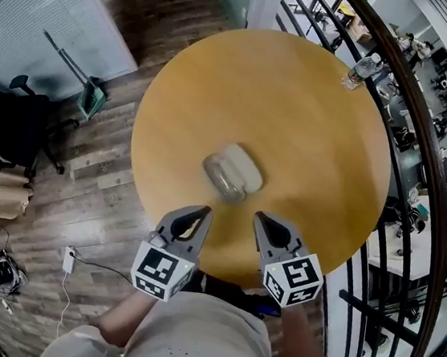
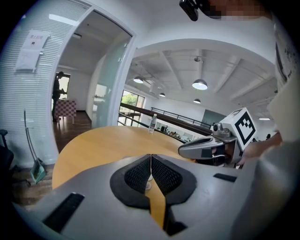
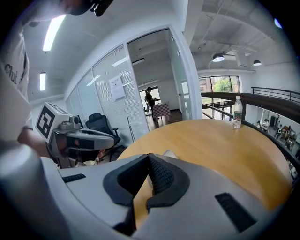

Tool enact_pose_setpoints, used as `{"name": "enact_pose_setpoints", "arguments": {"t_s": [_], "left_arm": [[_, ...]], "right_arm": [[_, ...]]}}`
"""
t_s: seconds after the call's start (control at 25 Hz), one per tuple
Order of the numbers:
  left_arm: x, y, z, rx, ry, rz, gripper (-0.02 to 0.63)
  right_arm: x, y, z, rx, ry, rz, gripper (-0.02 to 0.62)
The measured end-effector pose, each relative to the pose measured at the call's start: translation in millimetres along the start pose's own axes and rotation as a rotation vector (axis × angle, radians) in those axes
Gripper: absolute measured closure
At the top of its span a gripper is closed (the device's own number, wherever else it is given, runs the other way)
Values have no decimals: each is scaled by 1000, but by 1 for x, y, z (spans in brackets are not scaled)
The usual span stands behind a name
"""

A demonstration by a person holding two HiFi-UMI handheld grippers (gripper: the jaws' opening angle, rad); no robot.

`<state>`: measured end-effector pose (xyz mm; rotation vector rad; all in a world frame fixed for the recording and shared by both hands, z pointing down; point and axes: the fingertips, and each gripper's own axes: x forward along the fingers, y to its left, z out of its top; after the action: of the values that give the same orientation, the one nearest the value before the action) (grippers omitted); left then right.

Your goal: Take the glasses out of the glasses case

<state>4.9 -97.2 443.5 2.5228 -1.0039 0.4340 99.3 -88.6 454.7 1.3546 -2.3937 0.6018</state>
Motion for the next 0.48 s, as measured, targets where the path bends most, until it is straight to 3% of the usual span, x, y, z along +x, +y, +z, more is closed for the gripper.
{"name": "enact_pose_setpoints", "arguments": {"t_s": [0.12,0.32,0.48], "left_arm": [[8,6,-8,-5,23,-9,580],[17,12,-12,72,28,-10,581],[24,24,-22,34,48,2,581]], "right_arm": [[14,-6,-6,-20,28,-10,569],[37,-8,-16,-34,68,8,569],[58,-7,-25,-57,104,42,569]]}}
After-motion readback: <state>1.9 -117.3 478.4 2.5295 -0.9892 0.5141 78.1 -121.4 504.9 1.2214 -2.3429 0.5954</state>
